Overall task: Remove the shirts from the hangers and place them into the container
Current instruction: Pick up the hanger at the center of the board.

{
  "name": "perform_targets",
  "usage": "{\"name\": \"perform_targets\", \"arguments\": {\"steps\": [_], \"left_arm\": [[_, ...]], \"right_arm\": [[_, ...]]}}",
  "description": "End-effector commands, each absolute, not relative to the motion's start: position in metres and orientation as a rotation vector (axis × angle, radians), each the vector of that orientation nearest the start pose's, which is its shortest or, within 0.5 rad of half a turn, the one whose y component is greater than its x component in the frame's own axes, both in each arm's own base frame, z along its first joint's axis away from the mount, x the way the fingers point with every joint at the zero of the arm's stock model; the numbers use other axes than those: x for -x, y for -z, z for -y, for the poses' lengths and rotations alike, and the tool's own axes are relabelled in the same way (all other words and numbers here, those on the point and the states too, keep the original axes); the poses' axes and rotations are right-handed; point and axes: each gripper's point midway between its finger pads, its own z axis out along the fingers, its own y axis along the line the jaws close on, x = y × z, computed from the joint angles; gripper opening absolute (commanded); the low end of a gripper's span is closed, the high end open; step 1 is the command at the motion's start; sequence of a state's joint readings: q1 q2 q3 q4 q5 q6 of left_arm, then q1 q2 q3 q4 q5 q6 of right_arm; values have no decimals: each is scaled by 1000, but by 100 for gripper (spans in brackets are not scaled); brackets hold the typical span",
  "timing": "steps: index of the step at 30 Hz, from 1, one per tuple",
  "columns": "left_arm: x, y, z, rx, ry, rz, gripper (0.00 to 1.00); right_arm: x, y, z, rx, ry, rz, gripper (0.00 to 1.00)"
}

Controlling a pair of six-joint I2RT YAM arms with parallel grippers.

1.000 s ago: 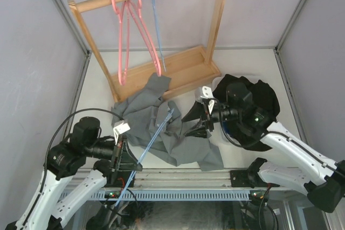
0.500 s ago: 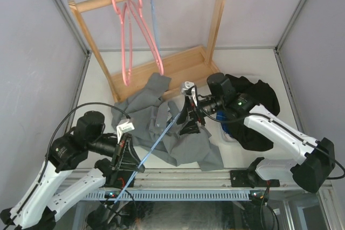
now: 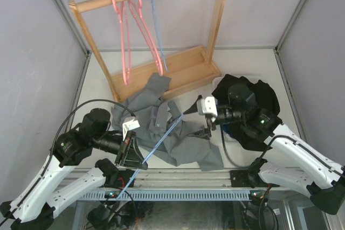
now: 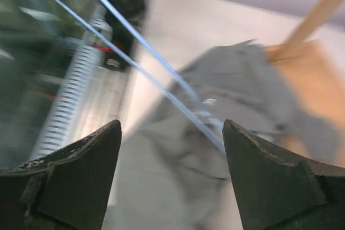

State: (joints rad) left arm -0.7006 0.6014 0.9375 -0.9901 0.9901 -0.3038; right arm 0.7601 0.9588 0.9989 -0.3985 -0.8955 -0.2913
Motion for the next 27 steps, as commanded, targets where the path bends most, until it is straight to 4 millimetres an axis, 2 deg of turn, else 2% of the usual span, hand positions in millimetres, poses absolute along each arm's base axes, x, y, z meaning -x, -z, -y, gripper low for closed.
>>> {"name": "perform_targets", "arguments": {"steps": [1,4,7,10,13,15,19,23,27], "left_arm": [[17,-293,195,-1113,1676,-2009,0],[20,-294,195,-1132,1689,-2007,0],[21,-294,196,-1152,1686,-2007,0],[19,-298,198,-1165,1686,-1994,0],[18,-302,197,-1185,1660,-1986,0],[17,-300,196,-1191,1638,-1994,0],[14,-296,196,-1200,1606,-2019,0],[13,-302,194,-1197,1578,-2013,0],[3,-295,191,-1153,1472,-2068,0]], "right_arm": [[-182,-314,-294,1620,-413,-674,76],[-189,-326,-294,1573,-384,-658,76],[-185,-331,-300,1569,-436,-635,77],[-167,-311,-306,1684,-585,-654,76],[-132,-280,-305,1834,-792,-682,75],[-117,-269,-301,1872,-894,-691,75],[-109,-263,-300,1883,-963,-726,73],[-111,-250,-300,1903,-976,-803,71],[-95,-241,-296,1935,-1076,-829,68]]}}
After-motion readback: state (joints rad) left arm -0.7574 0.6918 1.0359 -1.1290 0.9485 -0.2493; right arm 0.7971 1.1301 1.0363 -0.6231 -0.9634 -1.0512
